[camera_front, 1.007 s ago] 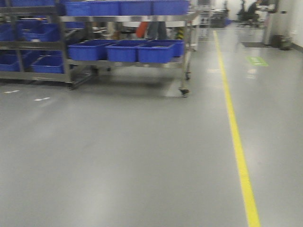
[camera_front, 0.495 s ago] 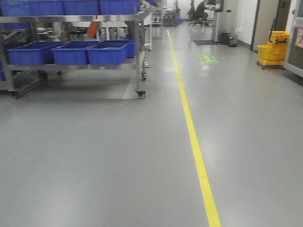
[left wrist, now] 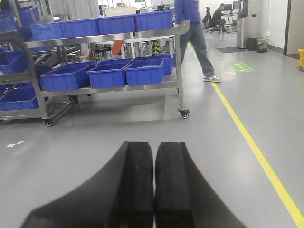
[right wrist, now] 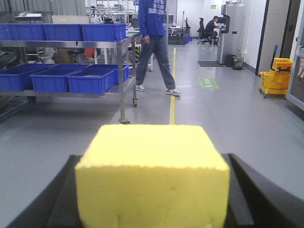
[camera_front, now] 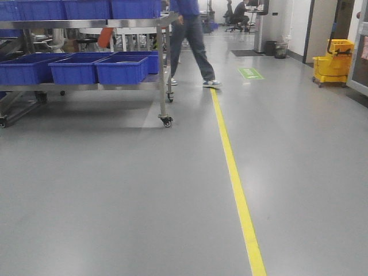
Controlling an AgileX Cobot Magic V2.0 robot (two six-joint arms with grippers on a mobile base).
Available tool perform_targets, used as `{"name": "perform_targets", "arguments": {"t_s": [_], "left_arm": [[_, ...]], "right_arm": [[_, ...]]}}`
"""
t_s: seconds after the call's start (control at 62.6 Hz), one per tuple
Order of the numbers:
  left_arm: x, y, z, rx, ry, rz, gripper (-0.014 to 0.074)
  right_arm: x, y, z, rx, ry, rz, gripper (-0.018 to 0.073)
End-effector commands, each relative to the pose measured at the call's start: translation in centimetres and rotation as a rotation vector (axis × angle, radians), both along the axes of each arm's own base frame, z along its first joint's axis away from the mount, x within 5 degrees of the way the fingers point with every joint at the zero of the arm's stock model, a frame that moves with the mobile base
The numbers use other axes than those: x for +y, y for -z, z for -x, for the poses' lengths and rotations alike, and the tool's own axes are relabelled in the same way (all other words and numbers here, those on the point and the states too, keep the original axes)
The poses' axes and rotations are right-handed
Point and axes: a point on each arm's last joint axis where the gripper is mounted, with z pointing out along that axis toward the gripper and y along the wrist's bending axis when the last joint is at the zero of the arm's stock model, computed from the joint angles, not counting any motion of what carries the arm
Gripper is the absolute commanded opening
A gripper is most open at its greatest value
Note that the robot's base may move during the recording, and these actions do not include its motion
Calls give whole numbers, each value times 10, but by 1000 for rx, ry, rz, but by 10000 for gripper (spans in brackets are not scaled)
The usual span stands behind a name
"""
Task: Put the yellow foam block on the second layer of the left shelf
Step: 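Drive the base away from the table holding the block in the right gripper, then turn and drive the base down the aisle toward the shelf rack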
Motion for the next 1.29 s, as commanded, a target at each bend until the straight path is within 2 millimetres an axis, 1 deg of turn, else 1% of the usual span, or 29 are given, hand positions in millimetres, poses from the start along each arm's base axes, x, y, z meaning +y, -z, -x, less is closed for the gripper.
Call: {"name": "perform_targets", "arguments": {"t_s": [0.0,1.279], "left_arm": [[0,0,1,-79,-1,8,124],[0,0,1,-79,-1,8,124]], "right_arm": [[0,-18,2,-114,6,-2,454],[0,-18,2,-113,6,-2,454]]}}
